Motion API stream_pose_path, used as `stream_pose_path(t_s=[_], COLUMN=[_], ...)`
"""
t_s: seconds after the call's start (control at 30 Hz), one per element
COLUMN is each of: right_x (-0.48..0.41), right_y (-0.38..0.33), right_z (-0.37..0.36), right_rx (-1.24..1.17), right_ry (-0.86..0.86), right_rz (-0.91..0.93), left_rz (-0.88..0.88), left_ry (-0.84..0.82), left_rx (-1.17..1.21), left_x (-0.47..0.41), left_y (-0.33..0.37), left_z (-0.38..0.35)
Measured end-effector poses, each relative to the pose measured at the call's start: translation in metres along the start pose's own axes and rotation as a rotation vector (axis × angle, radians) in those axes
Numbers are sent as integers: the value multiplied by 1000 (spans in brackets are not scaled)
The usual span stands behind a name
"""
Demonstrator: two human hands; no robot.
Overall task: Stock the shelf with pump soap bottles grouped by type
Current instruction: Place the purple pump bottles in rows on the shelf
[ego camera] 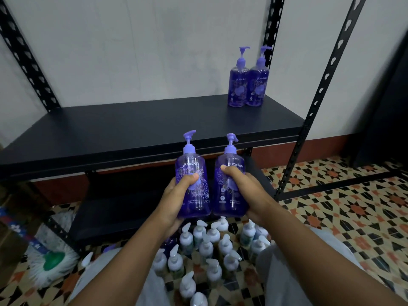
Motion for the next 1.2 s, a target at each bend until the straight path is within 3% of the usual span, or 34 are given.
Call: stream_pose_path(t_s=[0.13, 0.5, 0.87, 1.2], right_x=[-8, -86, -167, -172], right_y=[-39, -169, -166, -154], right_z=[21, 117, 174, 182], right_rx=[16, 410, 398, 513], right_ry=[0, 450, 446, 432], right_rz=[109, 515, 525, 511], left_rz=[-42, -186, -154, -119], left_ry=[-71, -151, -147, -176], left_rx=[-35, -86, -29, -8], left_x=[-23, -133, -200, -211], left_y=[26, 93, 82, 65], left_z=[-36, -130, -162, -167])
Point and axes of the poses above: each hand's wrist, its own x-axis away from the middle knuckle, its own z-axis out of the back of the hand, y = z × x, the point moved 4 cm from there along -x, towards the middle knuckle, and after that the axes turned 13 degrees about x, right-handed, at the moved point
